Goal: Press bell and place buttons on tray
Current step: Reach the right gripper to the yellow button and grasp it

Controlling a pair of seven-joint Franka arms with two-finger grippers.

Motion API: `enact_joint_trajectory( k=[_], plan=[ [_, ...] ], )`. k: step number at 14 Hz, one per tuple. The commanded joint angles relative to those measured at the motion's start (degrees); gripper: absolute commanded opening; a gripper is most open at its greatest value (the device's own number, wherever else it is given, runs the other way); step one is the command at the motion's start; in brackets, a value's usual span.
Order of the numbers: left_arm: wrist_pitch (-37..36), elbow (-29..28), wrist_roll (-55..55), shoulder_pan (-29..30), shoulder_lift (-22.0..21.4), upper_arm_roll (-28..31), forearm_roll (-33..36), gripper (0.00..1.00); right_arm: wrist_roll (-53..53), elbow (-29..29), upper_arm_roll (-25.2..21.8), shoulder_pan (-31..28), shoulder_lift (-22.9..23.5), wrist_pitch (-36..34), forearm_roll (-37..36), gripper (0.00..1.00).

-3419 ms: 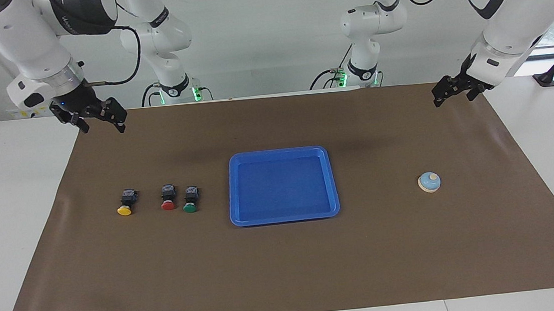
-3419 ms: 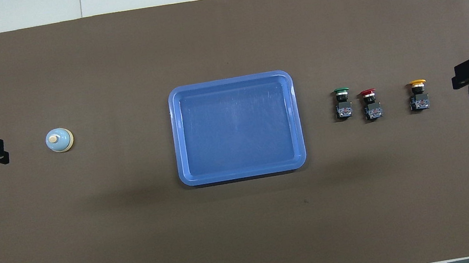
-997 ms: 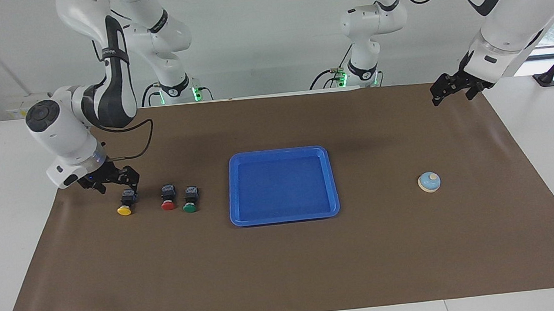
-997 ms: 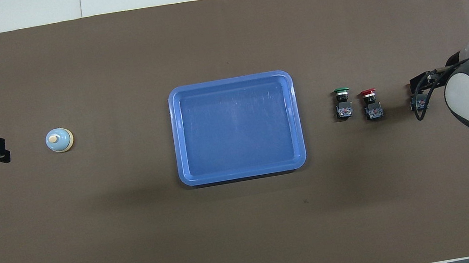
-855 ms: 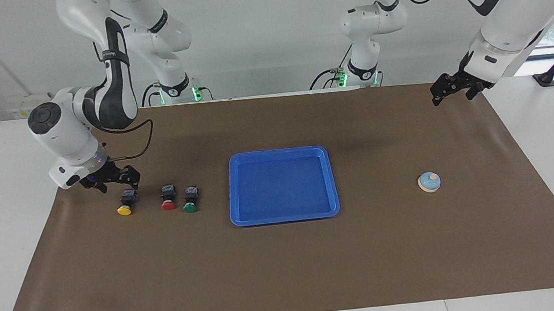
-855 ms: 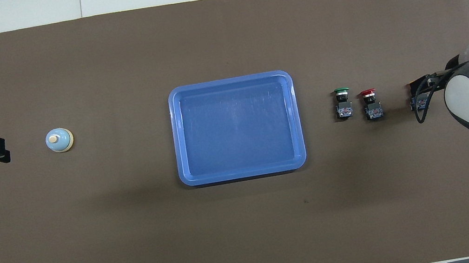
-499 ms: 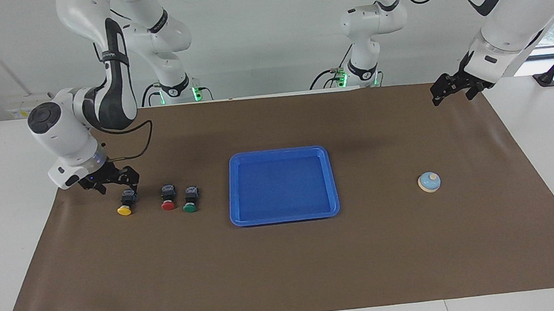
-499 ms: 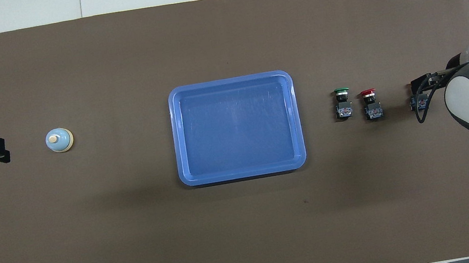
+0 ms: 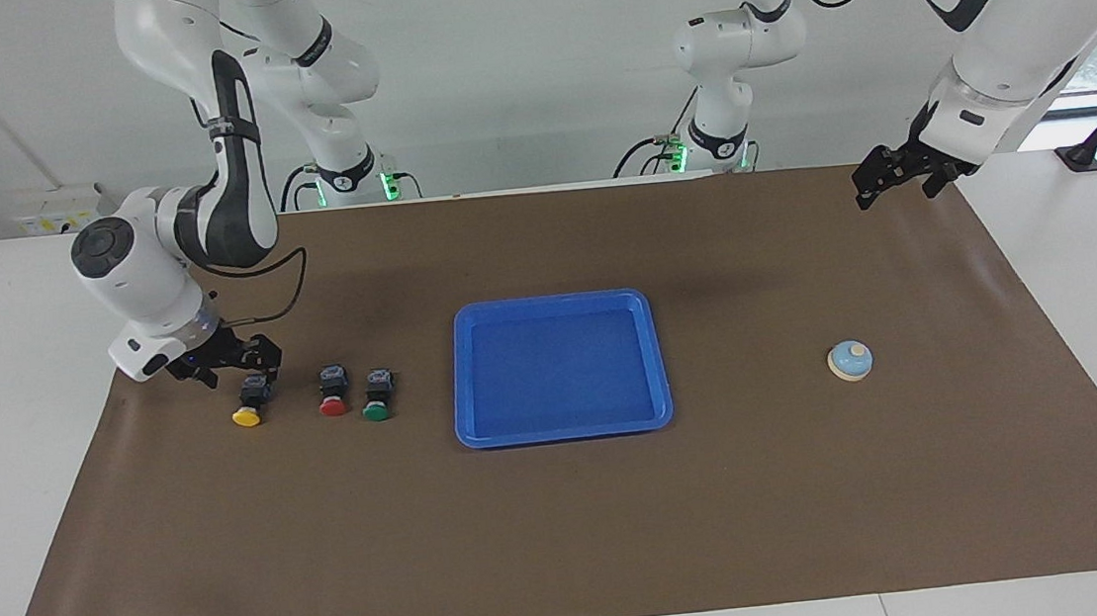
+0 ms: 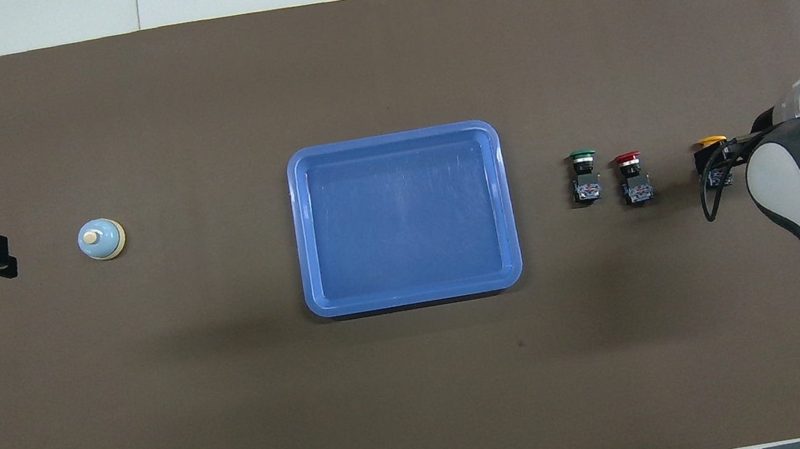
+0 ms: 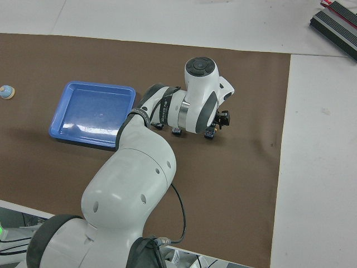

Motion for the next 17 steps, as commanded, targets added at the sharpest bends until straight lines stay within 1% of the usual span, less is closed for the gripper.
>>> enact_joint_trajectory(
  k=[1, 4, 9, 11, 12, 14, 15, 16, 17],
  plan=[
    [-0.1, 0.0, 0.1, 0.0, -0.6, 0.3, -0.5, 1.00, -1.6, -0.7, 0.4, -0.7, -0.1, 1.2, 0.4, 1.00],
    [-0.1, 0.0, 0.1, 0.0, -0.6, 0.3, -0.5, 1.00, -1.7, -0.7, 0.3, -0.8, 0.5, 1.3, 0.4, 1.00],
    [-0.1, 0.0, 0.1, 0.0, -0.5, 0.3, -0.5, 1.00, -1.0, -0.8, 0.3, -2.1, 3.6, 3.5, 0.4, 1.00],
    [-0.1, 0.0, 0.1, -0.1, -0.6, 0.3, -0.5, 1.00, -0.7, -0.9, 0.3, -2.4, 3.9, 4.4, 0.4, 0.96],
    [-0.1, 0.0, 0.1, 0.0, -0.6, 0.3, -0.5, 1.00, 0.1, -0.9, 0.3, -2.3, 4.2, 4.4, 0.4, 0.89],
    [-0.1, 0.0, 0.1, 0.0, -0.5, 0.3, -0.6, 1.00, 0.7, -1.4, 0.3, -1.9, 4.1, 4.4, 0.4, 0.56],
    [-0.1, 0.0, 0.1, 0.0, -0.5, 0.2, -0.5, 1.00, 0.7, -1.4, 0.3, -1.8, 4.1, 4.4, 0.4, 0.37],
    [-0.1, 0.0, 0.1, 0.0, -0.6, 0.3, -0.5, 1.00, 0.7, -1.3, 0.3, -1.7, 4.1, 4.2, 0.4, 0.09],
    [-0.1, 0.0, 0.1, 0.0, -0.6, 0.2, -0.5, 1.00, 0.6, -1.1, 0.3, -1.6, 4.1, 4.0, 0.4, 0.00]
  ],
)
